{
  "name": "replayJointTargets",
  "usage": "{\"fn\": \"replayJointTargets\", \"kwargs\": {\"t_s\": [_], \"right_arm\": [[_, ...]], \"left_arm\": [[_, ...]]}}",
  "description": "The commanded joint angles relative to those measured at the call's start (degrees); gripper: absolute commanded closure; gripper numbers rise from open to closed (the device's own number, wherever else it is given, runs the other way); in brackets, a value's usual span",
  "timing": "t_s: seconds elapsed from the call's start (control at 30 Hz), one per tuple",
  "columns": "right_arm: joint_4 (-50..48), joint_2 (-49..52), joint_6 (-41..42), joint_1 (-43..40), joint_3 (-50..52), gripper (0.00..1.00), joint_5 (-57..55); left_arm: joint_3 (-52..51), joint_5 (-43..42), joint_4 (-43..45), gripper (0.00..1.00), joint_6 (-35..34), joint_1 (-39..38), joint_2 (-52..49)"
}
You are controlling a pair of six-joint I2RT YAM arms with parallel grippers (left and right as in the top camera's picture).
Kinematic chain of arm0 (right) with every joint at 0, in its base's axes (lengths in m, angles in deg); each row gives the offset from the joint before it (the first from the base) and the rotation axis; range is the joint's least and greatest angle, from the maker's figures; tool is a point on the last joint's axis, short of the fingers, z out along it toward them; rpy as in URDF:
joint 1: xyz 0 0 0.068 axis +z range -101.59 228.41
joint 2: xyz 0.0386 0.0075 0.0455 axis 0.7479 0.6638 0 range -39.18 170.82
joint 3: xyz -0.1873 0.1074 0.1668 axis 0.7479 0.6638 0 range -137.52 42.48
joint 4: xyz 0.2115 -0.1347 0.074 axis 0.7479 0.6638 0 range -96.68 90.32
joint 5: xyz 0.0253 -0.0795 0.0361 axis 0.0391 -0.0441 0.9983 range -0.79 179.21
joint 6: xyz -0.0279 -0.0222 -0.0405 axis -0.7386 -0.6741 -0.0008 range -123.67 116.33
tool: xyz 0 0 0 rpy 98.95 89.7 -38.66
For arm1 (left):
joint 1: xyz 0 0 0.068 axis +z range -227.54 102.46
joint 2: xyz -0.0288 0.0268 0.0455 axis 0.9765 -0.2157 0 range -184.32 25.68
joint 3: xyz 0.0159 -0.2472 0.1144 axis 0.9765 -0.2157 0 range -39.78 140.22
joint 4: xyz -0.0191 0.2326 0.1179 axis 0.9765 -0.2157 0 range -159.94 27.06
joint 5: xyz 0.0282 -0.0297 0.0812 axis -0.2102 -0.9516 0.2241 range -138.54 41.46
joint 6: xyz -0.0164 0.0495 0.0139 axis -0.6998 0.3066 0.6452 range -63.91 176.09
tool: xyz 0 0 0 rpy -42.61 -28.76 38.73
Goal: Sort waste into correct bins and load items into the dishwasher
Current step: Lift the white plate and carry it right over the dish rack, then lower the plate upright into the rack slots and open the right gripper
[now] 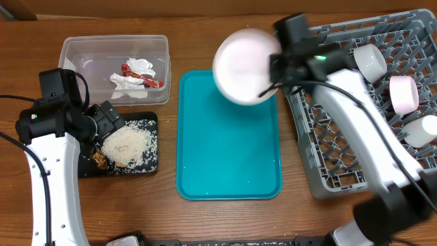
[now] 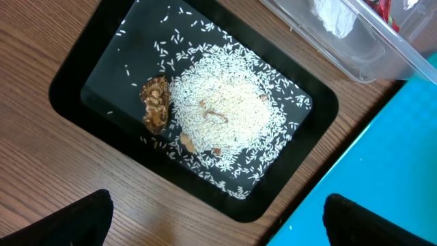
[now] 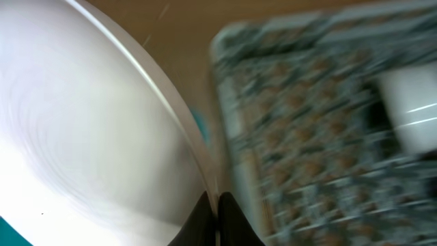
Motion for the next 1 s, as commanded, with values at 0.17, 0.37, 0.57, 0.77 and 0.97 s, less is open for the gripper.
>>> {"fn": "replayJointTargets", "kwargs": {"t_s": [0.17,0.37,0.57,0.77,0.97], "right_arm": [[-2.6,-0.9,-9.1,-5.4,-0.7,0.96,-42.5],[-3.5,-0.7,-8.7,-10.2,1.2,0.96,-38.3],[-7.6,-0.6,-8.5,-12.7,6.4,0.96,-36.8],[-9.8,-0.6,-6.9,-12.7,11.8,0.96,-29.5],[-9.6,-0.6,-3.1,-12.6,16.0,0.96,-24.3]], "left_arm": [[0.5,0.5,0.1,0.0,-0.2,0.2,0.7],[0.5,0.5,0.1,0.0,-0.2,0.2,0.7],[0.5,0.5,0.1,0.0,-0.2,0.2,0.7],[0.5,0.5,0.1,0.0,-0.2,0.2,0.7],[0.5,0.5,0.1,0.0,-0.2,0.2,0.7]]}}
